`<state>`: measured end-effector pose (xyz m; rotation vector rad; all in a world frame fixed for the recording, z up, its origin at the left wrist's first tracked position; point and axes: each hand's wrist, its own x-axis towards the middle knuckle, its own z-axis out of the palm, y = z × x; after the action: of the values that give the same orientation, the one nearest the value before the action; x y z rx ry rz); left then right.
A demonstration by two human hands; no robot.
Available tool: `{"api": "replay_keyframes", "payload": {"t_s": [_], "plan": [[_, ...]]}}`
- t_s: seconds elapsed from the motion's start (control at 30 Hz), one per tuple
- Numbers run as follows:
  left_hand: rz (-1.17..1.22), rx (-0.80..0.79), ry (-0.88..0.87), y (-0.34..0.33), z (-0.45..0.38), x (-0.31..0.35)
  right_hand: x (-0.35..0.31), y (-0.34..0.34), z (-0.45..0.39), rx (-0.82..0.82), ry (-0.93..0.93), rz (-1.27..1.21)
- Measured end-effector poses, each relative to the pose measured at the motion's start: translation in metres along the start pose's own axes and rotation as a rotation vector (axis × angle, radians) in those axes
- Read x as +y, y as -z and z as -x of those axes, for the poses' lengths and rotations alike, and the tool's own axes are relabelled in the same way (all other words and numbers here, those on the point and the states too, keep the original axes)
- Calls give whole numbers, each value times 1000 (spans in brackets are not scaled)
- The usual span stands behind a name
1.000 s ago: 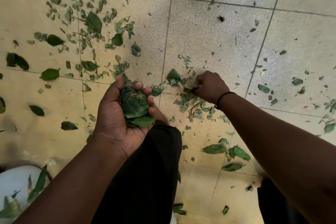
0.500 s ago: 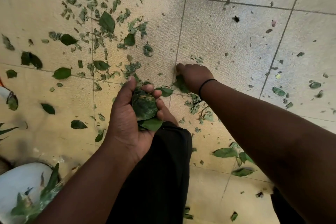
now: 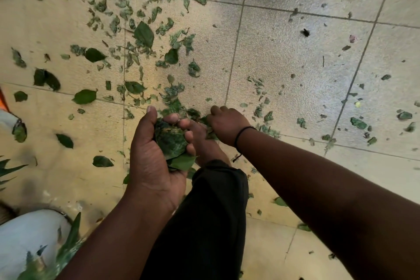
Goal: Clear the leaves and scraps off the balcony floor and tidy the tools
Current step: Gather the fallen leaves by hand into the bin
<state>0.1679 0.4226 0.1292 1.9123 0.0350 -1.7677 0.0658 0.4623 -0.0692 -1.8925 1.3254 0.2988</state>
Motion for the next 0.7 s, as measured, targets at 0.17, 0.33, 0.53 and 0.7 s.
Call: {"api": "replay_keyframes", "payload": {"t_s": [0.17, 0.33, 0.53, 0.7], "plan": [[11, -13, -8, 4, -4, 5, -2, 1, -13, -26, -105, -68], [6, -16, 12, 4, -4, 2, 12, 3, -16, -127, -265, -335], [19, -82, 48, -13, 7, -15, 34, 10, 32, 13, -411, -824], [-17, -161, 137, -34, 25, -50, 61, 23, 115, 59, -574, -1270]]}}
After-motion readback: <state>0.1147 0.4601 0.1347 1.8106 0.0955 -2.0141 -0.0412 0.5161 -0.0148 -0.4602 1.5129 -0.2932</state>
